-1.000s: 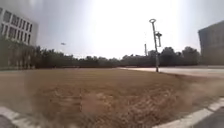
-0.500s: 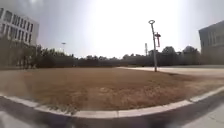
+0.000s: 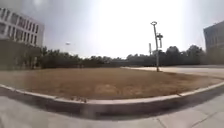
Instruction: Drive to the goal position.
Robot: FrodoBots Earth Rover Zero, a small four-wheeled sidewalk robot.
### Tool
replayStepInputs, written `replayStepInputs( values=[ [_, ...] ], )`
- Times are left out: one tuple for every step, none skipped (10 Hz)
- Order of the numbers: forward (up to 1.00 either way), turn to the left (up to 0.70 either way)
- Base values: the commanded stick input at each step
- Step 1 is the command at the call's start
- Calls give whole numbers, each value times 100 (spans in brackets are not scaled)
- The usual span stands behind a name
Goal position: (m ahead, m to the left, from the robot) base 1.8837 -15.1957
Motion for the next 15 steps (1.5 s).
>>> replayStepInputs(
  values=[
    [2, -70],
    [0, -70],
    [3, -70],
    [0, -70],
    [3, -70],
    [1, -70],
    [0, -70],
    [3, -70],
    [1, -70],
    [0, -70],
    [0, -41],
    [4, -6],
    [34, 0],
    [70, 0],
    [70, 0]
  ],
)
